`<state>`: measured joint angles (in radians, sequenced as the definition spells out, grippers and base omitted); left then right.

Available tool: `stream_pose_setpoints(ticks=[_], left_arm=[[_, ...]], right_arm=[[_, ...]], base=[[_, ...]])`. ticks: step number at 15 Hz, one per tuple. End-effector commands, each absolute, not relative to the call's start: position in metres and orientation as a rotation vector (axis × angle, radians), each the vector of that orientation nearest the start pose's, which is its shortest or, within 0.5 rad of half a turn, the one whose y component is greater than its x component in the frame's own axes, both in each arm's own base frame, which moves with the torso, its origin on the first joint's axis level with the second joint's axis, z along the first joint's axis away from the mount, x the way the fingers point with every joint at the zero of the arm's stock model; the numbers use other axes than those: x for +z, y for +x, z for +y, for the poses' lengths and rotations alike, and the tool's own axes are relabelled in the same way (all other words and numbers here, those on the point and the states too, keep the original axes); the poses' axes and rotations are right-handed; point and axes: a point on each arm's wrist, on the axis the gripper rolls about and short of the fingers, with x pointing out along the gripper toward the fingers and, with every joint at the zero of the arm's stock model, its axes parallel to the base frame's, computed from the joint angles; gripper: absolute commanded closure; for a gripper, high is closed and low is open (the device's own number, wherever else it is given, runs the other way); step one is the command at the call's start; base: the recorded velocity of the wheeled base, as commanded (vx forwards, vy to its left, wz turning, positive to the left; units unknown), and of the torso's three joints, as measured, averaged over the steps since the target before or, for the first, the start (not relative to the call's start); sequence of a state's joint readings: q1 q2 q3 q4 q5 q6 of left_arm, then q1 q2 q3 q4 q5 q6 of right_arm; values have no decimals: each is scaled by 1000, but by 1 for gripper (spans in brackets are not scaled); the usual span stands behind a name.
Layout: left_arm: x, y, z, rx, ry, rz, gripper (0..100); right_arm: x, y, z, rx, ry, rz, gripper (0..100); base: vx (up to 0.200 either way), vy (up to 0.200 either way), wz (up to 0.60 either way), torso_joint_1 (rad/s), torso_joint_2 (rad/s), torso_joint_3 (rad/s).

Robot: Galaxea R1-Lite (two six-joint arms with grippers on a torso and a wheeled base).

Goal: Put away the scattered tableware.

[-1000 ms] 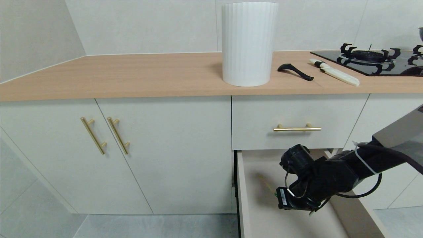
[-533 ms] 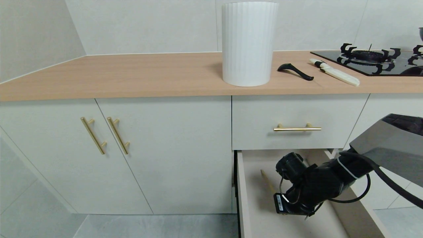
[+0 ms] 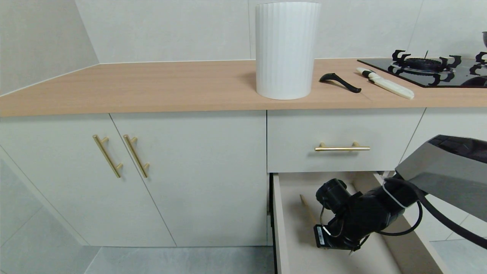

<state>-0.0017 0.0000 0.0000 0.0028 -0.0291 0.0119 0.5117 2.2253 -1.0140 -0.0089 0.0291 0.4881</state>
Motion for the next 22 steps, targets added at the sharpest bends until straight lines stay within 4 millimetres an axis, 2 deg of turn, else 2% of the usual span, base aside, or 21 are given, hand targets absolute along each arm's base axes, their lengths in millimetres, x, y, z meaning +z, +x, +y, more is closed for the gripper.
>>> stream_pose_setpoints(ticks=[1,2,3,11,13,16,18,19,20,22], left_arm=[[75,-23,-1,-31,12,3,0],[75,-23,-1,-31,12,3,0],[75,-23,-1,-31,12,3,0],[75,-23,-1,-31,12,3,0],[75,-23,-1,-31,12,4,0],[75,-23,-1,-31,12,3,0],[75,-23,-1,-31,12,4,0],[75,-23,-1,-31,12,4,0],[75,-23,-1,-31,12,3,0],[75,-23,-1,-31,12,3,0]], right_arm=[[6,306,173,175,130,1255,100],[5,306,173,173,129,1255,100],[5,306,173,167,125,1252,0],[4,307,173,160,120,1251,0],[12,306,172,161,123,1232,0],[50,296,164,146,128,1126,0],[85,284,154,106,121,1008,0],[92,281,153,102,121,983,0],[111,275,148,91,129,919,0],[125,267,143,80,134,870,0]], base=[[0,0,0,0,0,0],[0,0,0,0,0,0],[0,0,0,0,0,0],[0,0,0,0,0,0],[0,0,0,0,0,0],[0,0,0,0,0,0],[0,0,0,0,0,0],[0,0,0,0,0,0],[0,0,0,0,0,0],[0,0,0,0,0,0]])
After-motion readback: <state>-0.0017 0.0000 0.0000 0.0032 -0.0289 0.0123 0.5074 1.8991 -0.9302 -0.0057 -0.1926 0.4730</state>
